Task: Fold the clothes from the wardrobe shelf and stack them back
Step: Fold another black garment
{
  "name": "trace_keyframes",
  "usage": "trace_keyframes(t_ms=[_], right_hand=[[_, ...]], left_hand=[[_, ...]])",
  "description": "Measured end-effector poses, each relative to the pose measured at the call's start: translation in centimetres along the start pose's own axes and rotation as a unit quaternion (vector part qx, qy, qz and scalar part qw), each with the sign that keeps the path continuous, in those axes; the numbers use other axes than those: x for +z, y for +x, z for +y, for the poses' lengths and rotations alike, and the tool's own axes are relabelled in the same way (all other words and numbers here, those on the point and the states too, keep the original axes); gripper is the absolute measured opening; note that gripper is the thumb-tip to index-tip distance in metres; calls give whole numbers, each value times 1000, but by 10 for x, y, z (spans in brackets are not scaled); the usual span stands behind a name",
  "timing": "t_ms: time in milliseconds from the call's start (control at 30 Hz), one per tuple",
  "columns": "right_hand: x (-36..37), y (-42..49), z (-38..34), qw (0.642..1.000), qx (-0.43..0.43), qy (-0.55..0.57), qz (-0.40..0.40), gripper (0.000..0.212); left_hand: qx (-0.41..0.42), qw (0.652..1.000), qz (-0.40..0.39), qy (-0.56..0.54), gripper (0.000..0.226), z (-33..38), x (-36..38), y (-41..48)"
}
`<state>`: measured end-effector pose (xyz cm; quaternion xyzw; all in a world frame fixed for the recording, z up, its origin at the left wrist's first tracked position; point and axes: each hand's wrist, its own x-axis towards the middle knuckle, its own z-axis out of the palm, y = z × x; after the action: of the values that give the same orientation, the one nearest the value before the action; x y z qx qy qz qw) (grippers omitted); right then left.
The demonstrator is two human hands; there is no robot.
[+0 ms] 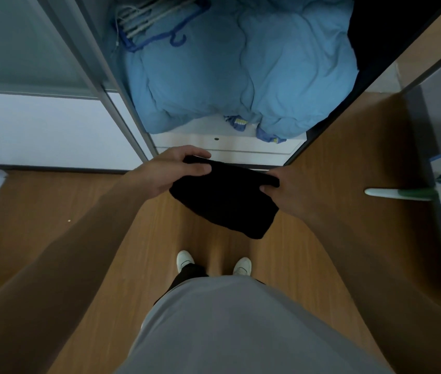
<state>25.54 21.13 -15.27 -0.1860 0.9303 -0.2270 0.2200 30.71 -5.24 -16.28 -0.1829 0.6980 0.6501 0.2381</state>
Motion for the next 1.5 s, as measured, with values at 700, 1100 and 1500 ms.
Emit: trace_keyframes(t_ms=[700, 1100, 1500], right_hand=[[-36, -3, -1, 858, 26, 512, -10, 25], [-29, -9, 23, 732, 83, 672, -77, 37], [-2, 10, -14, 846, 141, 512, 29, 26]], left_hand=[[46, 948, -50, -310, 56, -24, 6, -5], [22, 951, 48, -305, 22, 4, 43, -9], [-11, 941, -6, -338, 47, -14, -10, -31]])
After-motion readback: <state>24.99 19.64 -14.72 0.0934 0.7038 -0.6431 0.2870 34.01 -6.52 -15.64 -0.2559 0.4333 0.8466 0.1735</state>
